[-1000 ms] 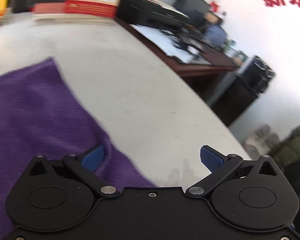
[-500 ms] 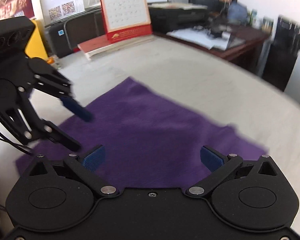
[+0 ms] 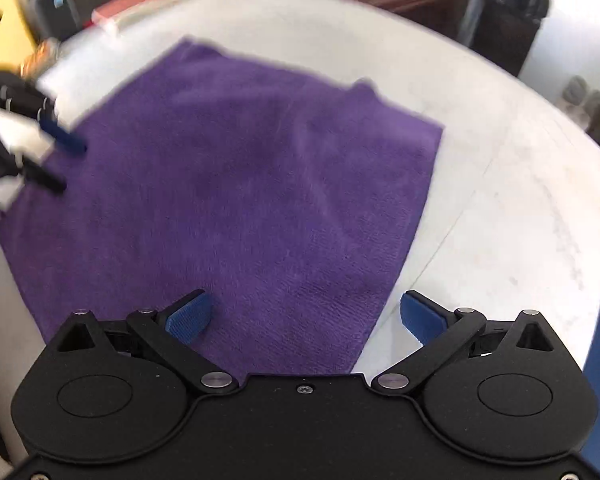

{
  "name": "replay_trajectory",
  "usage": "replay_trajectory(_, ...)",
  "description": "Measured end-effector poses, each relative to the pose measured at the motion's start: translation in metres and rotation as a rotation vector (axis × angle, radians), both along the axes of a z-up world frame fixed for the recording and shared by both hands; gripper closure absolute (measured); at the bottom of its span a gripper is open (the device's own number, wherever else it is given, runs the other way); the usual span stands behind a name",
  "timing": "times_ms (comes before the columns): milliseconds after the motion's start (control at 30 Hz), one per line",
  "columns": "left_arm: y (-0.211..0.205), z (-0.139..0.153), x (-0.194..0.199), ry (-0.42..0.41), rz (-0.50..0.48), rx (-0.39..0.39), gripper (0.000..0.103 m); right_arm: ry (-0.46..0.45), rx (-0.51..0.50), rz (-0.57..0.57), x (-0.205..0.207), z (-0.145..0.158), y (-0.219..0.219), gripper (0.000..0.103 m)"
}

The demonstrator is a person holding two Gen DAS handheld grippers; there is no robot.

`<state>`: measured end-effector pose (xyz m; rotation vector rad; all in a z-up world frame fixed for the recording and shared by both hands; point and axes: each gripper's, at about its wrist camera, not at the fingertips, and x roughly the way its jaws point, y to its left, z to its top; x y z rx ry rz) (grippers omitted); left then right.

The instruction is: Fold towel

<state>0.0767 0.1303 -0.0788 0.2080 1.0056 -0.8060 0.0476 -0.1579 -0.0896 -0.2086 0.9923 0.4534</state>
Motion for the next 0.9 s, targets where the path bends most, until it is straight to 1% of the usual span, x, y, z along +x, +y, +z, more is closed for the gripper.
replay_trajectory(33,-0.003,0.001,0.001,-0.004,-0.008,0.000,0.056,-0.057,-0.029,0.006,0.006,0.006,0.008,0.000)
replay_trajectory(67,-0.006,0.001,0.002,-0.006,-0.016,0.001,0.056,-0.083,-0.050,0.012,0.010,0.008,0.013,0.000)
replay_trajectory(167,-0.018,-0.002,0.001,-0.014,-0.060,0.034,0.056,-0.178,-0.165,0.037,0.037,0.006,0.032,0.000)
replay_trajectory(233,-0.017,-0.005,-0.002,-0.003,-0.068,0.054,0.056,-0.204,-0.212,0.036,0.058,0.001,0.037,0.000)
replay_trajectory(300,-0.011,-0.005,-0.007,-0.010,-0.067,0.058,0.056,-0.215,-0.261,0.060,0.078,-0.007,0.039,0.000)
replay_trajectory(333,-0.007,-0.005,-0.010,-0.004,-0.063,0.059,0.056,-0.217,-0.280,0.073,0.081,-0.010,0.039,0.000)
replay_trajectory(433,0.006,-0.004,-0.013,0.019,-0.037,0.047,0.056,-0.227,-0.257,0.088,0.094,-0.012,0.029,0.000)
replay_trajectory(500,0.006,-0.005,-0.015,0.023,-0.036,0.049,0.056,-0.220,-0.221,0.053,0.105,-0.010,0.018,0.000)
replay_trajectory(567,0.007,-0.004,-0.016,0.026,-0.037,0.057,0.056,-0.217,-0.207,0.006,0.112,-0.010,0.018,0.000)
replay_trajectory(633,0.006,-0.004,-0.015,0.029,-0.041,0.059,0.056,-0.231,-0.114,-0.019,0.113,-0.001,0.009,0.000)
replay_trajectory(667,0.005,-0.005,-0.014,0.030,-0.045,0.059,0.055,-0.237,-0.105,-0.039,0.114,0.003,0.008,0.000)
replay_trajectory(700,0.005,-0.005,-0.013,0.032,-0.051,0.059,0.055,-0.237,-0.118,-0.034,0.115,0.003,0.009,0.000)
replay_trajectory(767,0.005,-0.004,-0.013,0.036,-0.061,0.061,0.055,-0.237,-0.144,0.024,0.117,-0.003,0.016,0.000)
replay_trajectory(867,0.007,-0.003,-0.014,0.038,-0.067,0.067,0.055,-0.220,-0.183,0.102,0.119,-0.020,0.030,0.000)
replay_trajectory(900,0.008,-0.002,-0.015,0.040,-0.064,0.065,0.055,-0.227,-0.189,0.102,0.121,-0.021,0.029,0.000)
